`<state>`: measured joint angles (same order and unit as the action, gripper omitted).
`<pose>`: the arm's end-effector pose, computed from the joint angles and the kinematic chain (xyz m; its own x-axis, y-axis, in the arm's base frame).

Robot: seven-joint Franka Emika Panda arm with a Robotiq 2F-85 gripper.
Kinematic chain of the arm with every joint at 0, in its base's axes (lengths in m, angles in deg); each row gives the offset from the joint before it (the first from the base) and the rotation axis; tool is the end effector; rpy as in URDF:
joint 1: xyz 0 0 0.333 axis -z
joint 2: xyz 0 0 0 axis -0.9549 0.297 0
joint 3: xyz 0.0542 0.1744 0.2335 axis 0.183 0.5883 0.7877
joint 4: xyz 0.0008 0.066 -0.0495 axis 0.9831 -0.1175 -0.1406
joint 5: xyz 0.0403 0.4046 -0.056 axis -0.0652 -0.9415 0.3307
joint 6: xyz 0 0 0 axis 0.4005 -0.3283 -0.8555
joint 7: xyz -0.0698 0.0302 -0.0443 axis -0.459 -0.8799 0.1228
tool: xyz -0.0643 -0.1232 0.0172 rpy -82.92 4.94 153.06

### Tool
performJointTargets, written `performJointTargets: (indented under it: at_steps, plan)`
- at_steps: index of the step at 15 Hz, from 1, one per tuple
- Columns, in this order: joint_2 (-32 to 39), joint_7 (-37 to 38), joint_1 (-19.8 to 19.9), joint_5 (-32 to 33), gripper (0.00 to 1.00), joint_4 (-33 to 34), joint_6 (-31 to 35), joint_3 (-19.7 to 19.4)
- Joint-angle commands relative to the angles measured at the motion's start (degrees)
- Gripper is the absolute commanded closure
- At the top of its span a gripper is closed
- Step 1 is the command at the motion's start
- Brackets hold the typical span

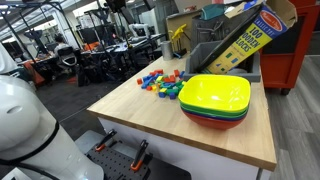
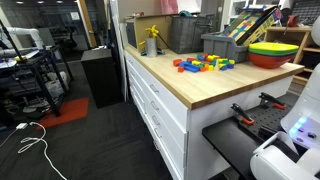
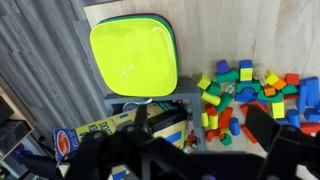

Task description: Move the red block next to the grey tub

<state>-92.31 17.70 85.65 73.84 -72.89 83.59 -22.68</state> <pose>0.3043 -0.1640 0.5417 0.9515 -0.1160 0.2848 -0.1797 -0.9613 0.2088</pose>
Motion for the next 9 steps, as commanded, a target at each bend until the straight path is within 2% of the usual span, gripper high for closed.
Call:
performJointTargets:
  at_steps: [1, 9]
  plan:
    - [0.4, 1.8, -0.6, 0.6, 0.0, 0.1, -0.1, 0.7]
    - [0.6, 5.5, -3.3, -1.0, 0.0, -0.5, -0.4, 5.2]
